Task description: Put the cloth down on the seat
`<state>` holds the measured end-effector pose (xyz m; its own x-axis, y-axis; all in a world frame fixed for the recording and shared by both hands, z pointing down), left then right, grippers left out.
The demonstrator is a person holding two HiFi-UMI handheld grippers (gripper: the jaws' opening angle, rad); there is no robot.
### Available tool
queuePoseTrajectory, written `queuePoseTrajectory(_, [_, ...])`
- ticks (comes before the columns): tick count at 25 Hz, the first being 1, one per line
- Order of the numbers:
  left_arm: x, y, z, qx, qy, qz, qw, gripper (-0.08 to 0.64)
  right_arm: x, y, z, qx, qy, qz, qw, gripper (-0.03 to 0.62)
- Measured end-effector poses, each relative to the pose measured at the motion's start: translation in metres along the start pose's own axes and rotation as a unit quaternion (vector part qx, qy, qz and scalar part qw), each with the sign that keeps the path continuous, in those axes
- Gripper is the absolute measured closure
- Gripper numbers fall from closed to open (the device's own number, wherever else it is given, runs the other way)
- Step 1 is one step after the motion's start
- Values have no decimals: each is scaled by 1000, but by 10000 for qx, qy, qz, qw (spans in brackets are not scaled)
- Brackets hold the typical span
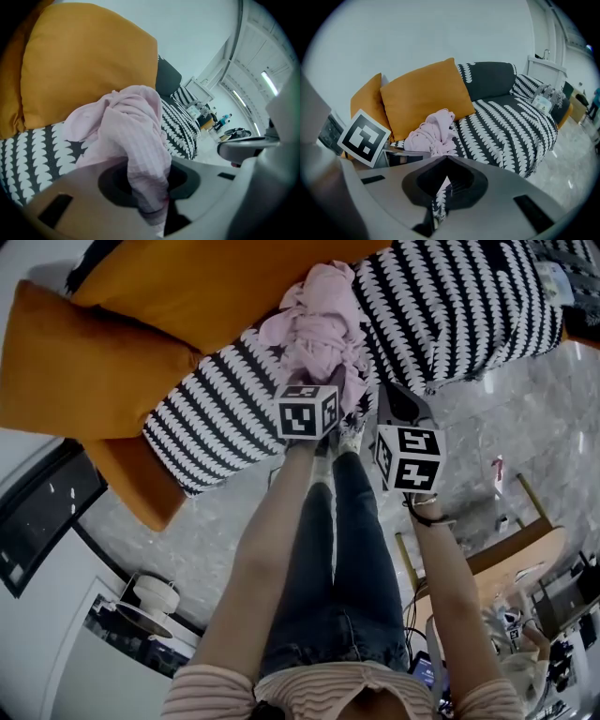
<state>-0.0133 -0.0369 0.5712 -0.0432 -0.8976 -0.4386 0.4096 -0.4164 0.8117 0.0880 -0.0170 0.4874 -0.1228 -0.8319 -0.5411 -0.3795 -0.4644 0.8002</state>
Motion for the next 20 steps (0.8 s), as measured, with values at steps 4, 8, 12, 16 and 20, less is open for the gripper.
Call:
queuePoseTrajectory(4, [-2,1,-1,72,26,64,10000,437,-2,-1,1,16,17,-19,10000,584])
queuePoseTrajectory(8, [-2,5,-2,170,23,159,9997,428,-1,-2,1,3,4,-44,10000,584])
queuePoseTrajectory(12, [-2,3,-3,265,-20,211,9994,409,0,-7,2,-16,-9,-95,10000,584])
queuePoseTrajectory(16, [-3,0,-4,324,-55,268,9991,385,2,-14,1,-49,-6,-165,9999,584])
queuePoseTrajectory(20, [-4,-4,-2,505,-109,322,9981,350,5,-21,2,-62,3,-223,9997,584])
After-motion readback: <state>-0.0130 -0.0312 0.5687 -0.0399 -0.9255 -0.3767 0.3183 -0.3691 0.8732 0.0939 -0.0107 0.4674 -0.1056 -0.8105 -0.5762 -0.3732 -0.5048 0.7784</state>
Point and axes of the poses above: the fingertips, and each gripper's own axes: y forward along the fingers, z to its left, x out of its top, the point moved 2 cm from there along -y, backward along the fingers, and after that the axes turned 6 degrees about x, right-handed, at the moved point
